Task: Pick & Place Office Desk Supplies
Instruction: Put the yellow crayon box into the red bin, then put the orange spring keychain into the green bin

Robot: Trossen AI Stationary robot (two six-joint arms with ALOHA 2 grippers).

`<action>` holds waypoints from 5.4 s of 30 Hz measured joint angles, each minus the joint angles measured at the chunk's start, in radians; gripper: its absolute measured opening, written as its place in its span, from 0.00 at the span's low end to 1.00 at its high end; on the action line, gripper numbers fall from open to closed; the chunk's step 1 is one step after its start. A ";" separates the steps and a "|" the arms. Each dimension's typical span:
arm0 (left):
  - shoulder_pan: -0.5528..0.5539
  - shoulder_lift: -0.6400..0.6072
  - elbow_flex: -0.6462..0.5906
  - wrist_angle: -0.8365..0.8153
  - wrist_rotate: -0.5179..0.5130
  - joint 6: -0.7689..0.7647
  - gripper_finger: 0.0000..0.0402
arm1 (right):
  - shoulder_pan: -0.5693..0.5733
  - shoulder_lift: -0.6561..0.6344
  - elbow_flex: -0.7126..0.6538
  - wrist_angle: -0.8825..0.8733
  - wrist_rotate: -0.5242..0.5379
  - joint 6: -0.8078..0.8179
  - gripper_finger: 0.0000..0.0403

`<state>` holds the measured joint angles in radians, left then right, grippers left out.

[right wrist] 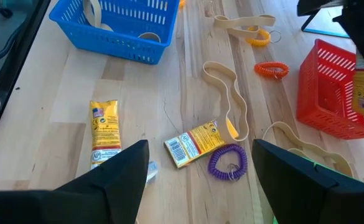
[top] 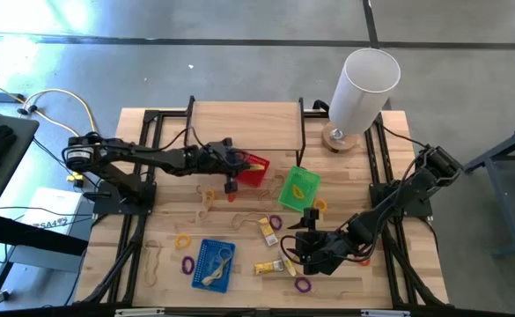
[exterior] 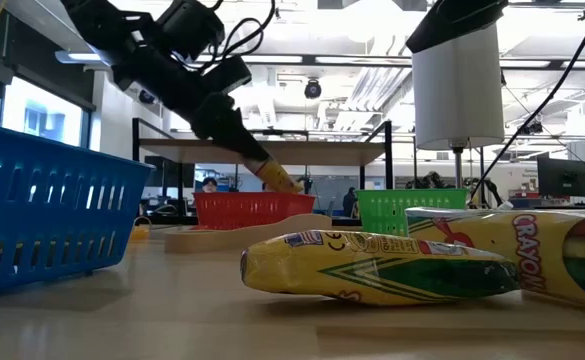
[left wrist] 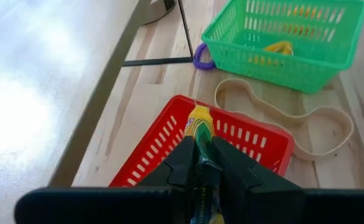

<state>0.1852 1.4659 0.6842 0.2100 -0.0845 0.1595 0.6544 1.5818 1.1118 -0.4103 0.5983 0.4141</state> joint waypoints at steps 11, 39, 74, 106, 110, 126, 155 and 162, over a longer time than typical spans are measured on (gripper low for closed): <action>-0.044 0.001 -0.001 -0.010 -0.113 0.025 0.10 | 0.000 0.000 0.000 0.000 0.001 0.000 0.68; -0.162 -0.103 -0.002 0.071 -0.325 0.076 0.31 | 0.003 0.000 0.001 0.003 0.002 -0.071 0.68; -0.567 -0.224 0.000 -0.056 -0.202 -0.175 0.31 | 0.022 0.000 0.002 -0.633 -0.526 0.780 0.68; -0.568 -0.225 0.000 -0.060 -0.200 -0.209 0.31 | 0.134 0.172 -0.005 -0.663 -0.895 1.154 0.68; -0.560 -0.225 0.000 -0.058 -0.198 -0.163 0.31 | 0.145 0.172 -0.039 -0.612 -0.886 1.163 0.68; -0.532 -0.225 0.001 -0.056 -0.198 -0.138 0.31 | 0.196 0.164 -0.208 -0.358 -0.845 1.247 0.68; -0.550 -0.226 0.002 -0.090 -0.199 -0.179 0.31 | 0.199 0.151 -0.210 -0.345 -0.770 1.144 0.01; -0.550 -0.226 0.002 -0.093 -0.199 -0.214 0.31 | 0.187 0.157 -0.113 -0.495 -0.651 1.030 0.01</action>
<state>-0.3649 1.2404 0.6860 0.1169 -0.2832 -0.0546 0.8414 1.7390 0.9984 -0.9048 -0.0523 1.4436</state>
